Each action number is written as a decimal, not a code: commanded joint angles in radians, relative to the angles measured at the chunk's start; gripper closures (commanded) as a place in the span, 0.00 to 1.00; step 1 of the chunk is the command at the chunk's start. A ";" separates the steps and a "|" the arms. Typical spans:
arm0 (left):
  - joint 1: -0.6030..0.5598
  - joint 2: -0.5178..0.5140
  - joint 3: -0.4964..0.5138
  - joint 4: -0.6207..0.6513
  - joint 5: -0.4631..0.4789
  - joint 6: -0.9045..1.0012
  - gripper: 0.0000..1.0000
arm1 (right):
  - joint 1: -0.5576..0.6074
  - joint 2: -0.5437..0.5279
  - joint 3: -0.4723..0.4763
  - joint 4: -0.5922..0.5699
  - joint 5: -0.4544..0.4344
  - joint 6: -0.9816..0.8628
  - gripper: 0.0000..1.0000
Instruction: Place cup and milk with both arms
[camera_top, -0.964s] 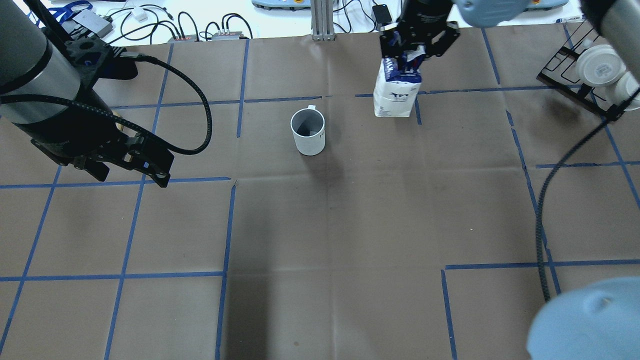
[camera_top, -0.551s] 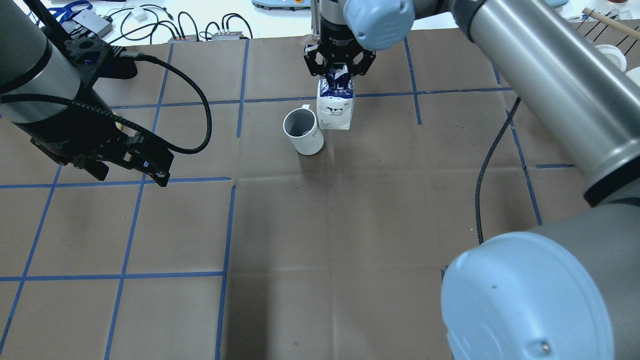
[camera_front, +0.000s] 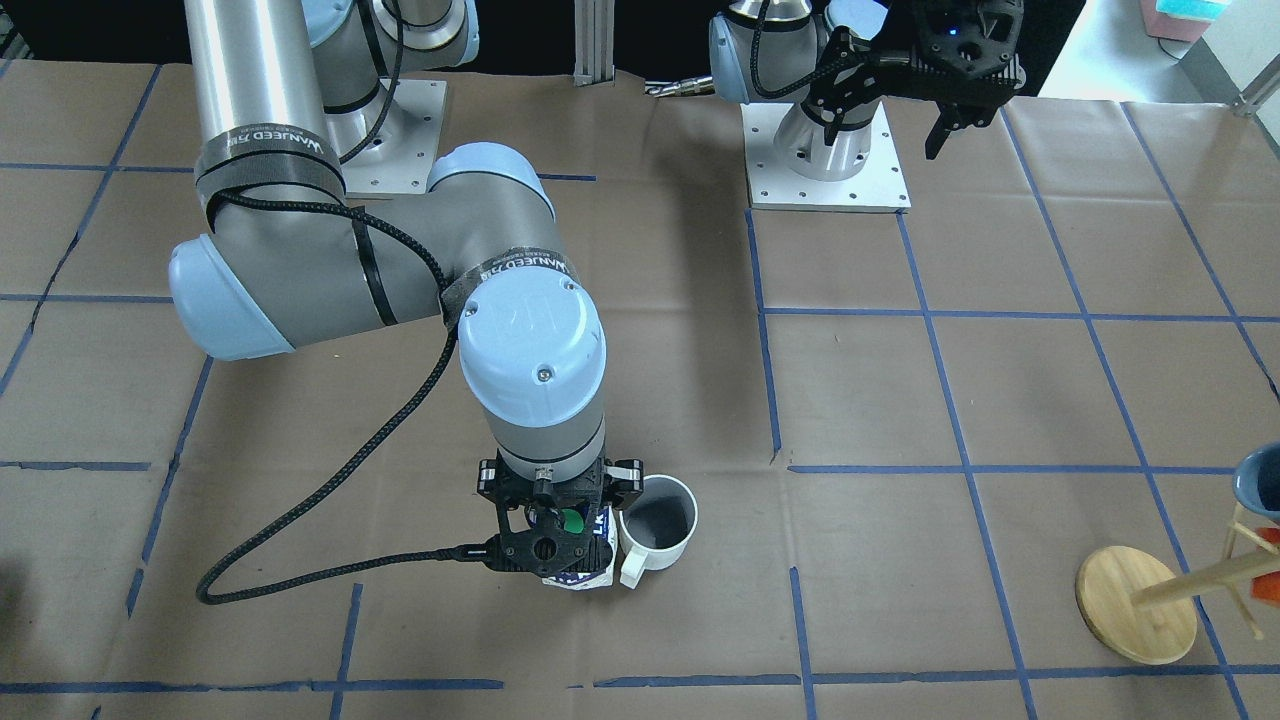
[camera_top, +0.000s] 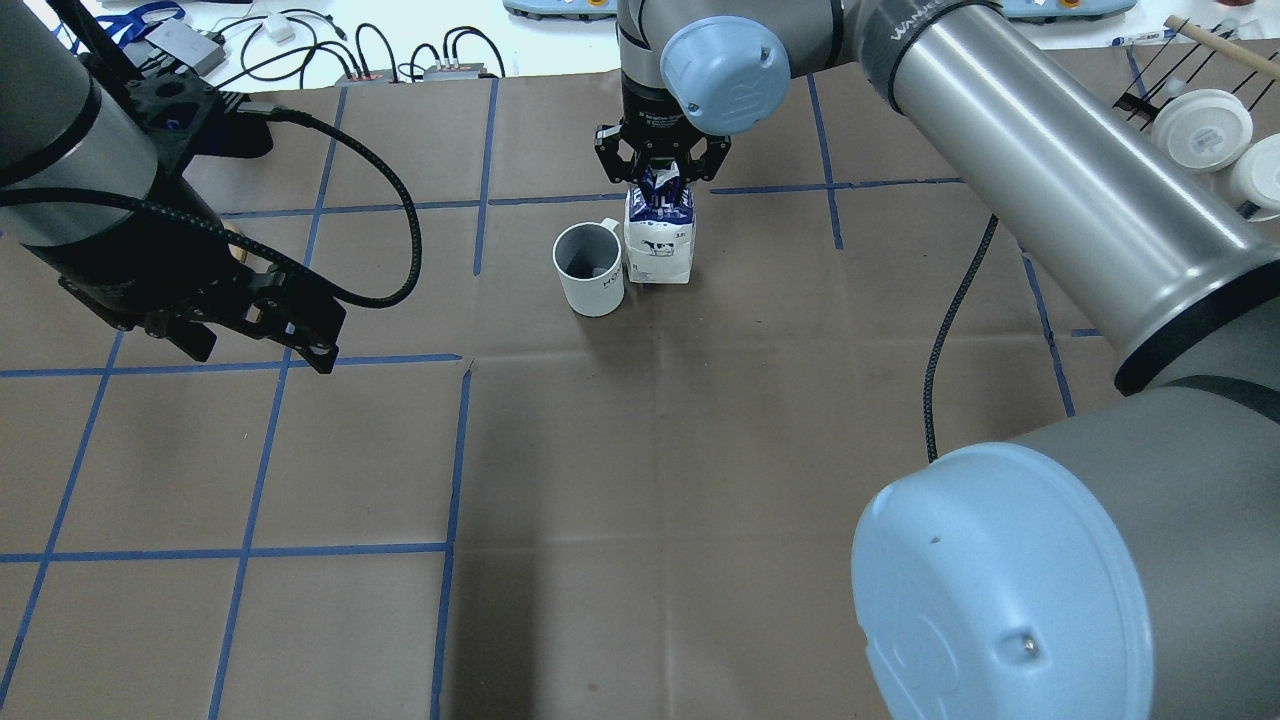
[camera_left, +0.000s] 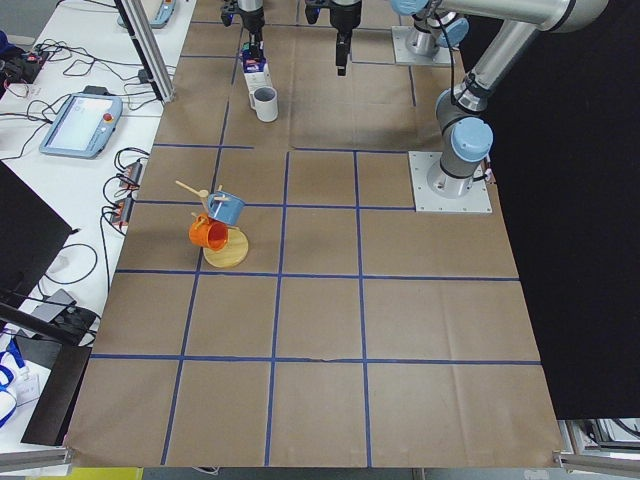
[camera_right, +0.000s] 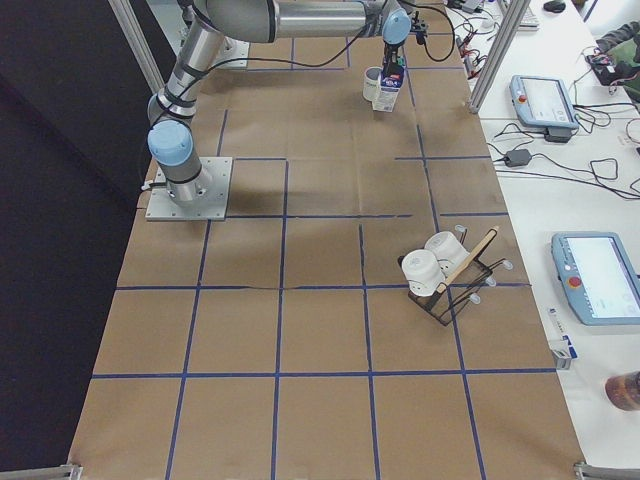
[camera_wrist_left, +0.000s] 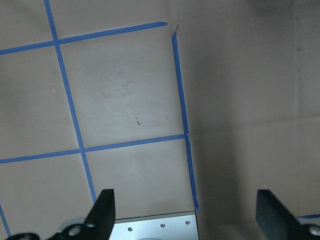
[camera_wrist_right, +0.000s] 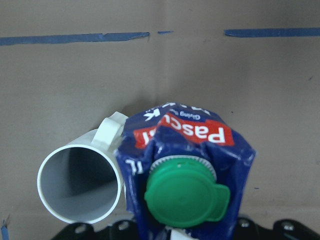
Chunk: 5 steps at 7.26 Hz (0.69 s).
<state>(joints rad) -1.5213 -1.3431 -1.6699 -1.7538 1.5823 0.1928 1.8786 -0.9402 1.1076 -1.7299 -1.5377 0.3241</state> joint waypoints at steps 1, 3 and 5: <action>0.003 -0.001 -0.001 -0.007 -0.001 0.002 0.00 | -0.003 0.001 0.032 0.000 0.001 0.001 0.65; 0.004 -0.001 -0.001 -0.007 -0.002 0.002 0.00 | -0.004 0.003 0.048 -0.026 0.002 0.012 0.32; 0.004 -0.001 -0.001 -0.009 -0.001 0.001 0.00 | -0.018 -0.012 0.031 -0.025 0.005 0.019 0.00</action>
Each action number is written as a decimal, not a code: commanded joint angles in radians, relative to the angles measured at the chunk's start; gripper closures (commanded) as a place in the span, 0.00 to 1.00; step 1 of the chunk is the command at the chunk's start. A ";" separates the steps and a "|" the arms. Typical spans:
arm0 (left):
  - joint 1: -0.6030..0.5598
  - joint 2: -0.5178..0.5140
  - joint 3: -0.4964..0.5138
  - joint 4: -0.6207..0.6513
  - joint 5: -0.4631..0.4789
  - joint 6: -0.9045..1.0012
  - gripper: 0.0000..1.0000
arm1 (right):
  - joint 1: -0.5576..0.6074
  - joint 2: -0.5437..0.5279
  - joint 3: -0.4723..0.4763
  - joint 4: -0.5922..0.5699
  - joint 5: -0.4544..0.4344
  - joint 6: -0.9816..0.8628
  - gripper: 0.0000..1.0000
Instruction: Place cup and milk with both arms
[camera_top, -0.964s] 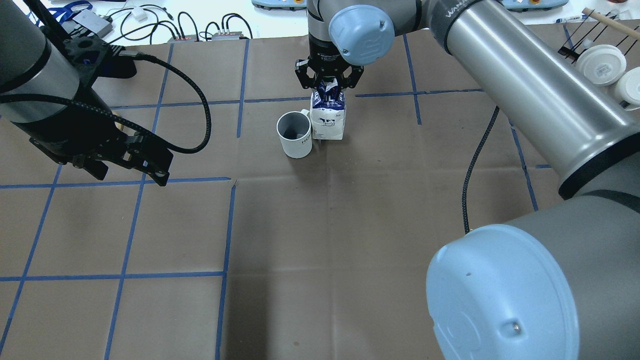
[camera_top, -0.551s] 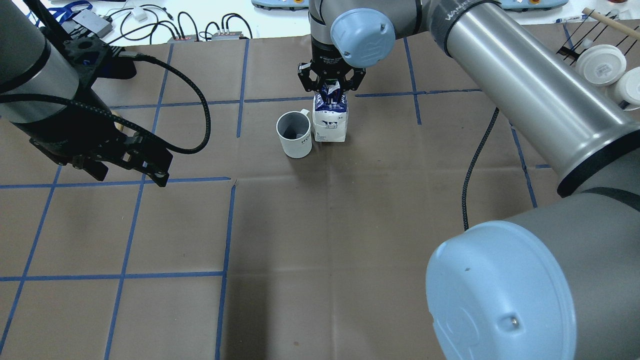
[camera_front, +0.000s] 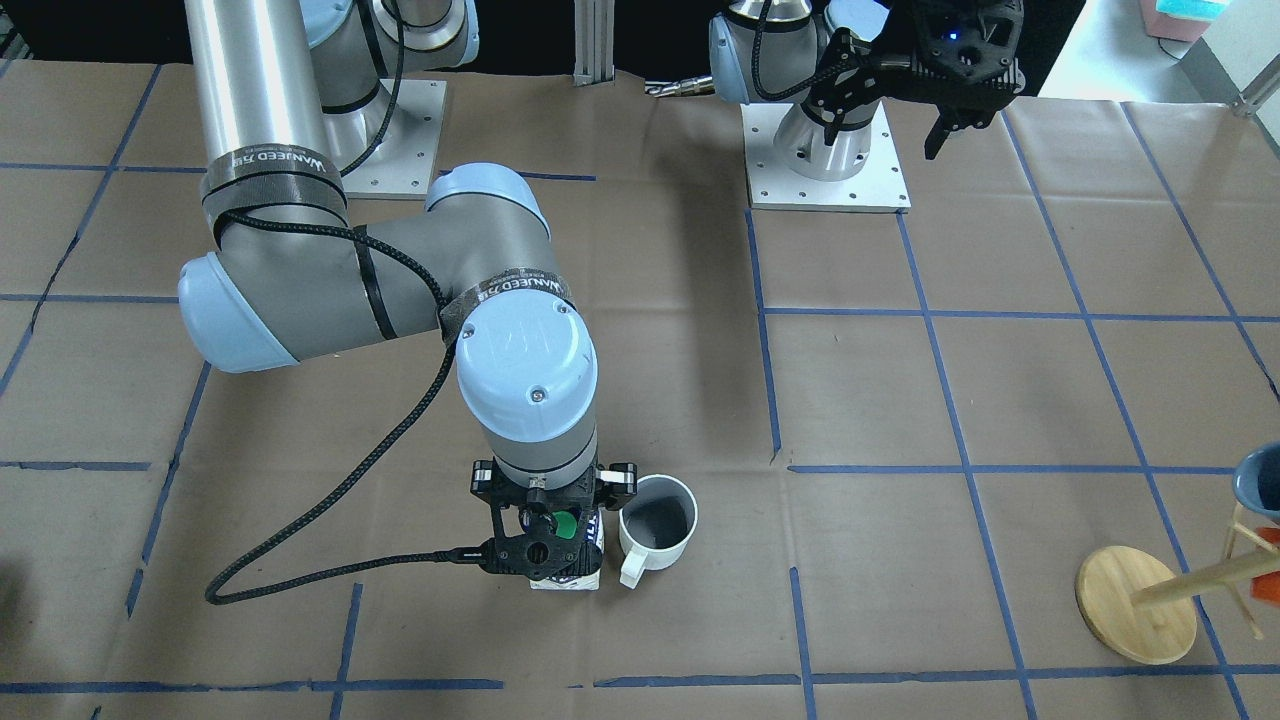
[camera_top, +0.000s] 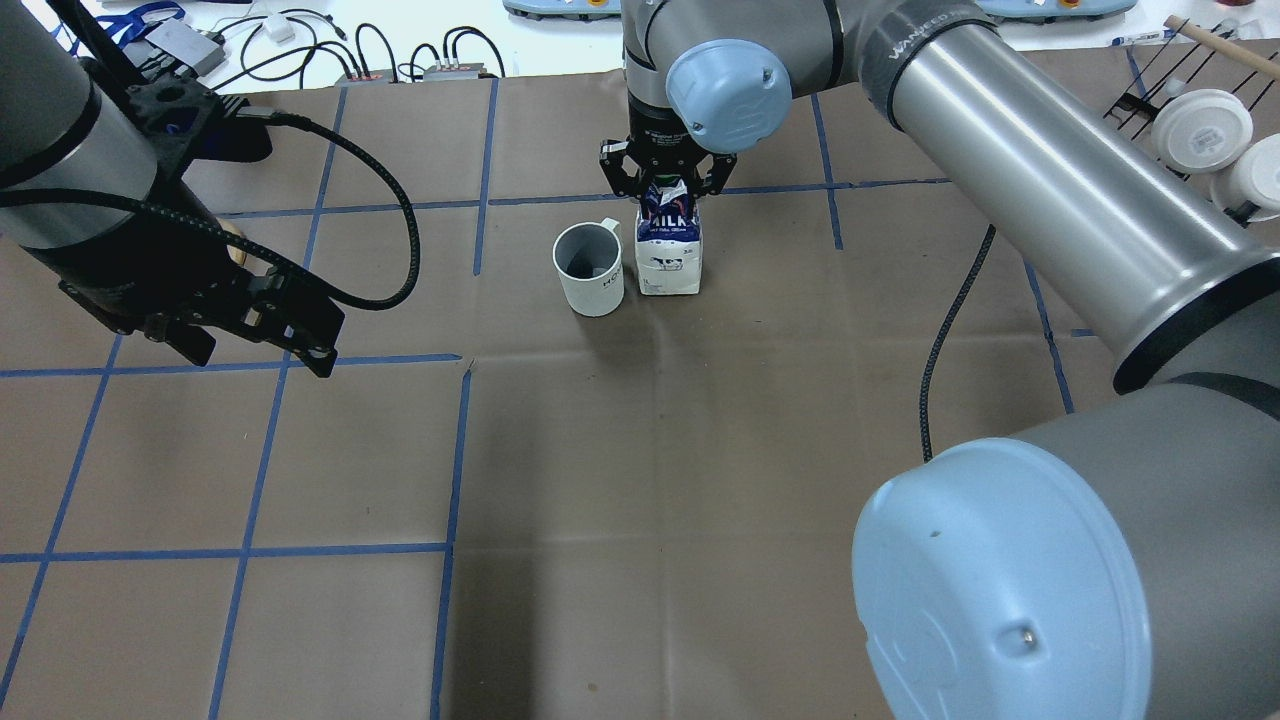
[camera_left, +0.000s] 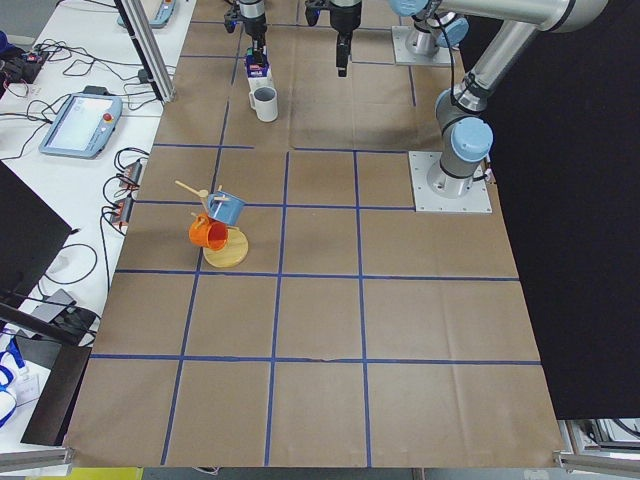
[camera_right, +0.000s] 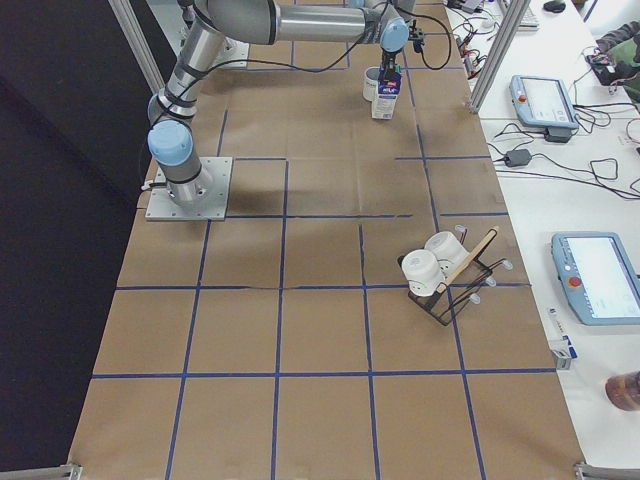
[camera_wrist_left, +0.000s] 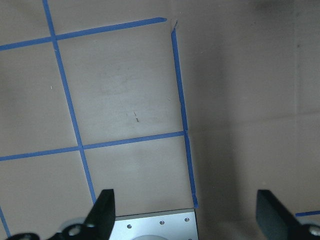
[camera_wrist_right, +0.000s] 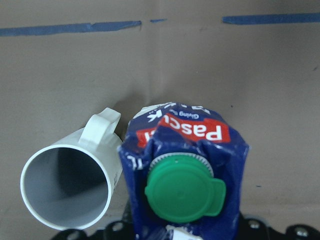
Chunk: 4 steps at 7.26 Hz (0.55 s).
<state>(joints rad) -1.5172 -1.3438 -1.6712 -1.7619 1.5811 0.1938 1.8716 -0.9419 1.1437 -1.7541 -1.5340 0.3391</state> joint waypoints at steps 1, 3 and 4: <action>0.002 0.000 -0.001 -0.002 -0.001 -0.001 0.00 | -0.011 -0.041 -0.002 0.008 0.000 0.005 0.00; 0.002 0.000 -0.001 -0.002 -0.001 -0.002 0.00 | -0.022 -0.171 0.036 0.068 -0.005 -0.050 0.00; 0.002 0.000 -0.001 -0.004 -0.001 -0.002 0.00 | -0.058 -0.251 0.126 0.073 -0.005 -0.134 0.00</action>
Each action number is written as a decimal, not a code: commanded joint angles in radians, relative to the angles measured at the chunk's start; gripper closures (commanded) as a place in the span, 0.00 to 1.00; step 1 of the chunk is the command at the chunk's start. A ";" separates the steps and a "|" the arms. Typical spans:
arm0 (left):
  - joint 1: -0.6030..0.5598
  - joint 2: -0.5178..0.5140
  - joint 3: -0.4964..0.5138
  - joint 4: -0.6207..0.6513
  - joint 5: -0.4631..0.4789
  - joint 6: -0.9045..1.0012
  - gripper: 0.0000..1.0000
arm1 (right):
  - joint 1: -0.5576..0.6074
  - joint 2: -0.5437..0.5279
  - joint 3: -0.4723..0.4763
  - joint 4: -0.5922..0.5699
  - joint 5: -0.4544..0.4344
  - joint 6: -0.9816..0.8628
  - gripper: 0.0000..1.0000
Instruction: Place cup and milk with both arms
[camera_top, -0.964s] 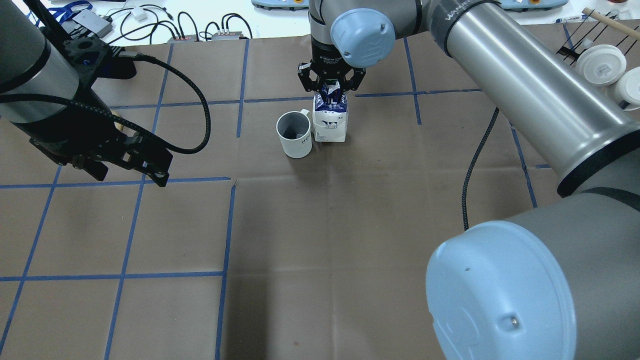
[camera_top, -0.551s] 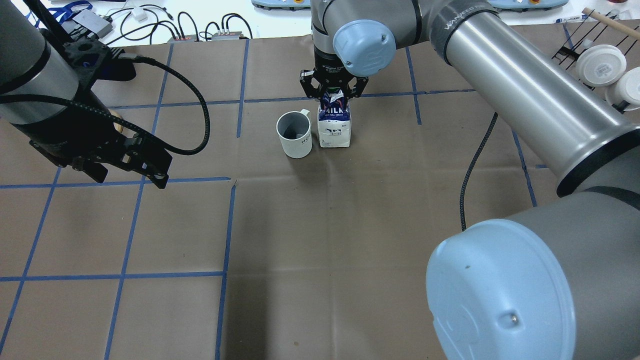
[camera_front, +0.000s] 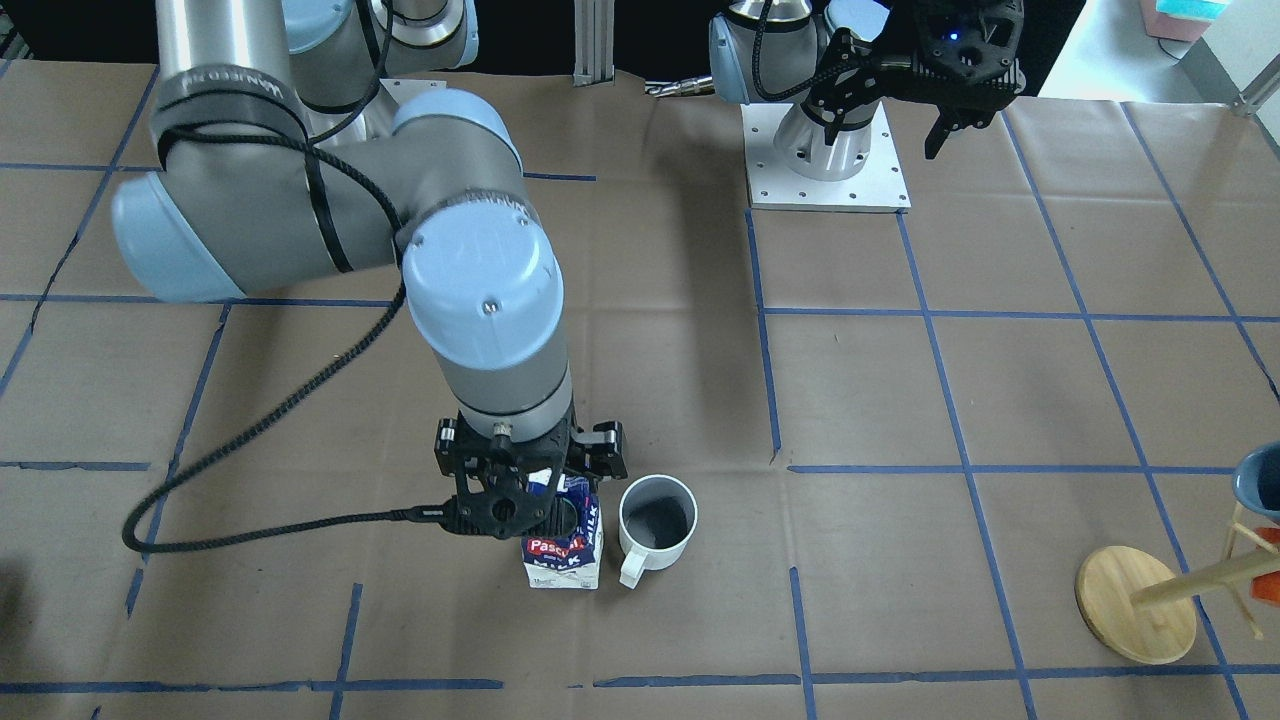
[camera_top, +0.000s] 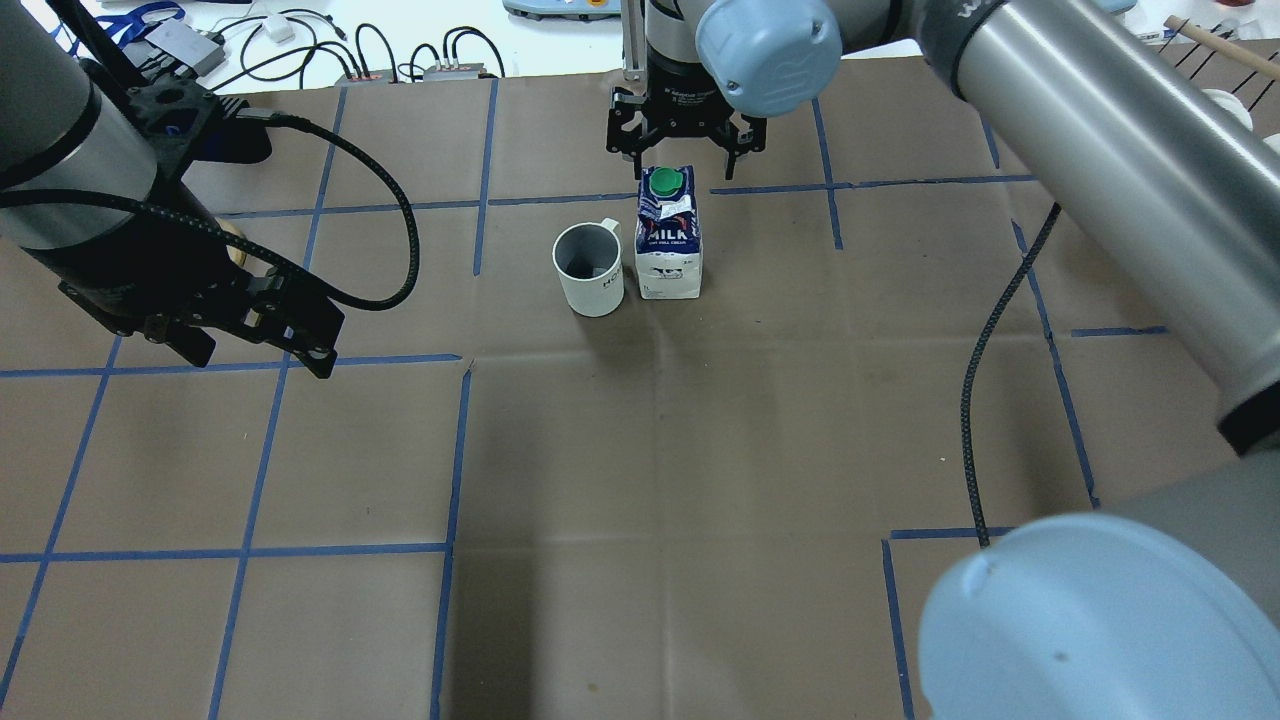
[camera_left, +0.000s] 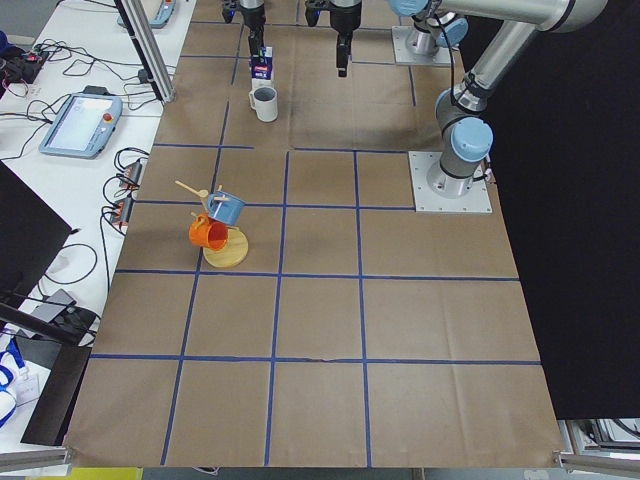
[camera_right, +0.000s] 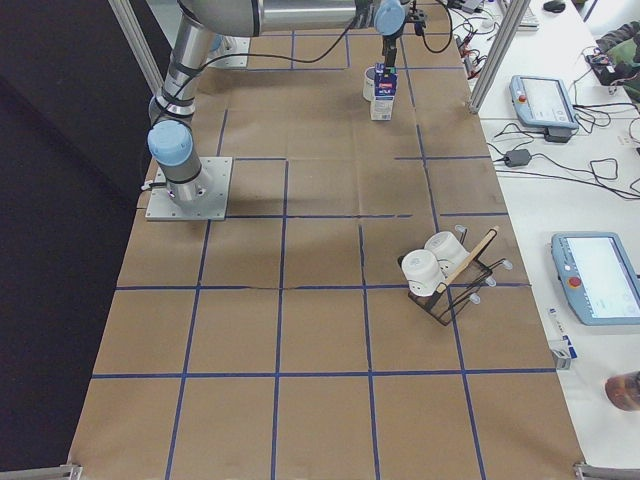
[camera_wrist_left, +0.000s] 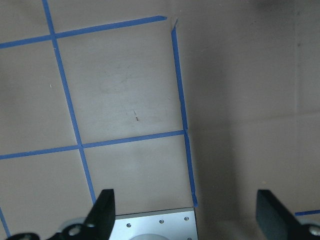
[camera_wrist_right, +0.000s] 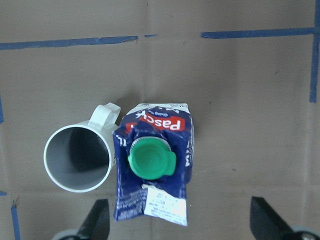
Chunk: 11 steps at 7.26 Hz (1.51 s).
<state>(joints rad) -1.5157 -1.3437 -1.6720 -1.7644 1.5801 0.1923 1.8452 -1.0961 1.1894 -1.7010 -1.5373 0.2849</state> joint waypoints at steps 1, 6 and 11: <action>0.000 0.000 -0.002 -0.001 0.000 -0.001 0.00 | -0.100 -0.207 0.210 -0.004 0.002 -0.122 0.00; 0.002 0.014 -0.026 0.000 0.000 -0.002 0.00 | -0.304 -0.657 0.610 0.009 0.000 -0.285 0.00; 0.002 0.017 -0.026 -0.001 0.000 -0.001 0.00 | -0.300 -0.615 0.563 0.047 0.002 -0.214 0.00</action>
